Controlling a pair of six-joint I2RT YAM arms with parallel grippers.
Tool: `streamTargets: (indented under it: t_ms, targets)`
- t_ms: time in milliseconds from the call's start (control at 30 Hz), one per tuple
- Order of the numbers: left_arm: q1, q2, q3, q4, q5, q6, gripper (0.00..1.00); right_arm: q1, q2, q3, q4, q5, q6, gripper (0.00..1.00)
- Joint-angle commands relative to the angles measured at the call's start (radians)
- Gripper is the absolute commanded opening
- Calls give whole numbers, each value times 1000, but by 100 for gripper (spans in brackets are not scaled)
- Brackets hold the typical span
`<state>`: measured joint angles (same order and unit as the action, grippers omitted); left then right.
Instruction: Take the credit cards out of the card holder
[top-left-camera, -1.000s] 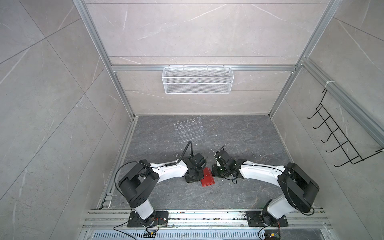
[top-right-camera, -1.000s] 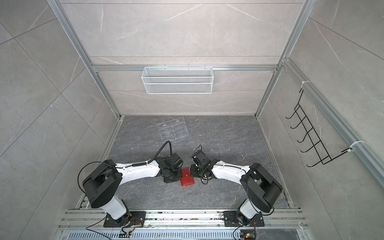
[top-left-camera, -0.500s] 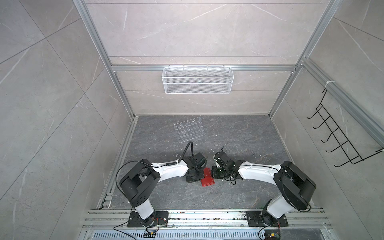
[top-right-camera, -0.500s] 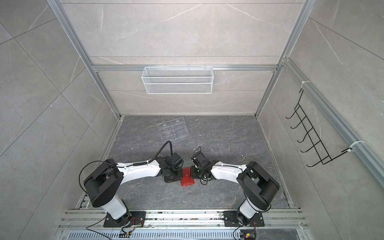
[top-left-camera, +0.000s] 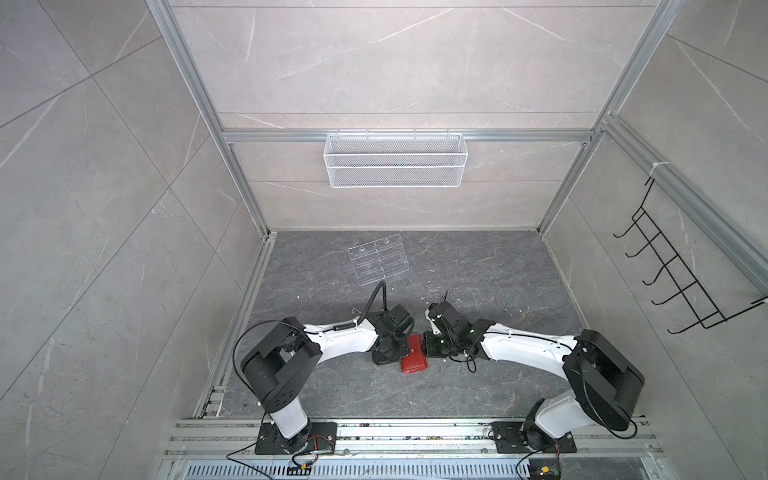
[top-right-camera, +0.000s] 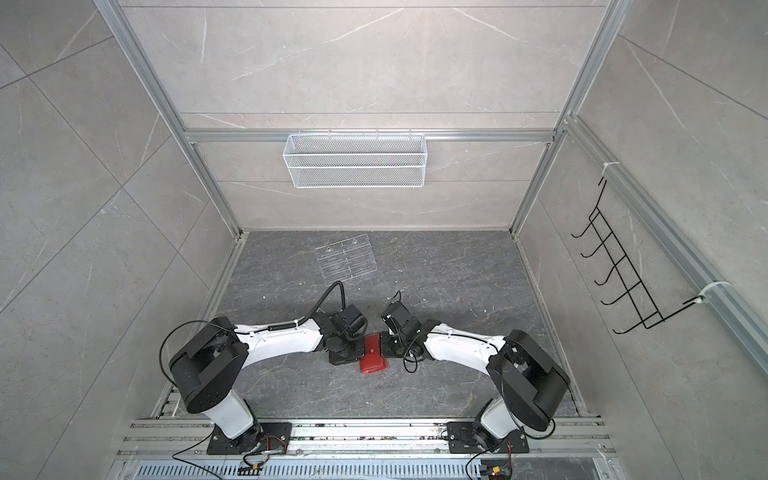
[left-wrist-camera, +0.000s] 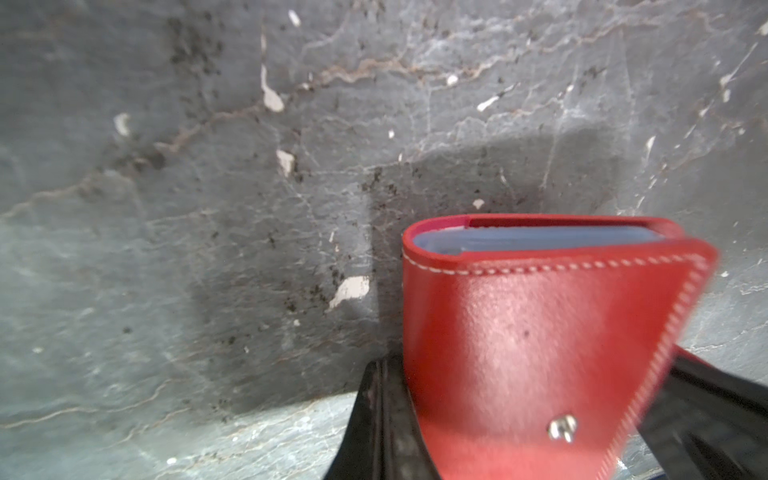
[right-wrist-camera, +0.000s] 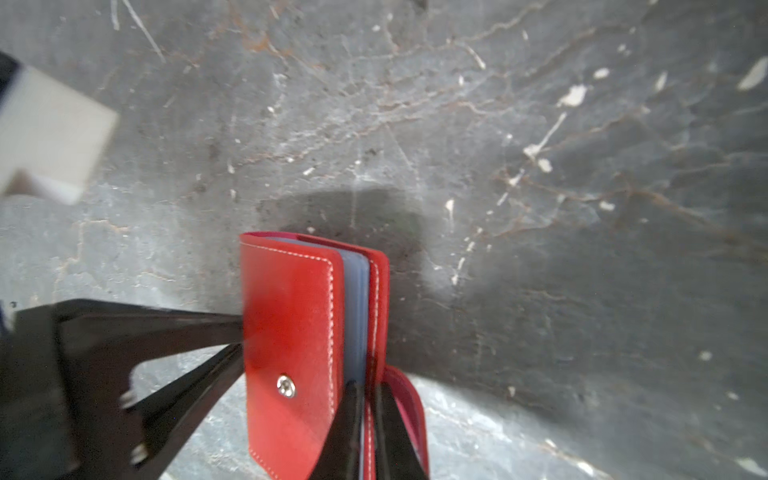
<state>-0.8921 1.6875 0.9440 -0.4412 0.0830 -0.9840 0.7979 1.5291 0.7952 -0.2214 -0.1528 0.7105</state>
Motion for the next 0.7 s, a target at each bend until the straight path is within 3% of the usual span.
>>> streamTargets:
  t_ms: [0, 433, 667]
  targets:
    - [2, 19, 21, -5, 10, 16, 0, 23, -25, 46, -39, -7, -14, 13]
    - [5, -16, 26, -31, -15, 10, 1, 25, -19, 87, -83, 1, -42, 16]
    - [43, -149, -21, -32, -56, -43, 14, 27, -8, 71, 19, -79, -13, 18]
